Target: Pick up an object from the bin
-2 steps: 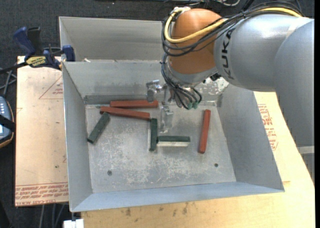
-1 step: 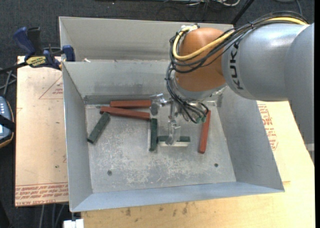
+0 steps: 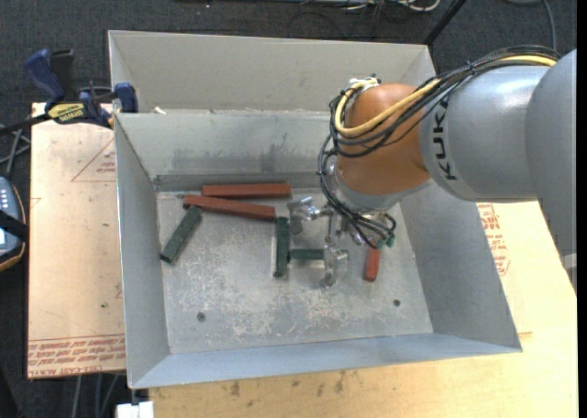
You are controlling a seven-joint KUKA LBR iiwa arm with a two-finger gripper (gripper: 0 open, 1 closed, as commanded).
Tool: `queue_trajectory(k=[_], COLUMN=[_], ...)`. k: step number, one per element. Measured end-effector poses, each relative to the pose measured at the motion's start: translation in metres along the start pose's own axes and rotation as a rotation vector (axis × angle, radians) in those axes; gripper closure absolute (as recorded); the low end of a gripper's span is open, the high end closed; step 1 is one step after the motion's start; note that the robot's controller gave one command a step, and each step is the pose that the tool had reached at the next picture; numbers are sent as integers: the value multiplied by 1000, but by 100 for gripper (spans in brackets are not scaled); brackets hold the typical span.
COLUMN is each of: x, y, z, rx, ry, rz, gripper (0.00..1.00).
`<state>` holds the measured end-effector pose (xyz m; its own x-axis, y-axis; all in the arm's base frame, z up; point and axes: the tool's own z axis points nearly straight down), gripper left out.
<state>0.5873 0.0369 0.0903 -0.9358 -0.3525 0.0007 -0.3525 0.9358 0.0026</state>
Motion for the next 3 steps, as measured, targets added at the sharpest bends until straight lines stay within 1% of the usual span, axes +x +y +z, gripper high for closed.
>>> queue_trajectory(k=[1,2,3], x=[11,11,-12], y=[5,5,16], z=[19,19,-183], rx=[2,2,2], ry=[-1,-1,-2], rz=[-299,-298,-335], gripper=[100,100,100])
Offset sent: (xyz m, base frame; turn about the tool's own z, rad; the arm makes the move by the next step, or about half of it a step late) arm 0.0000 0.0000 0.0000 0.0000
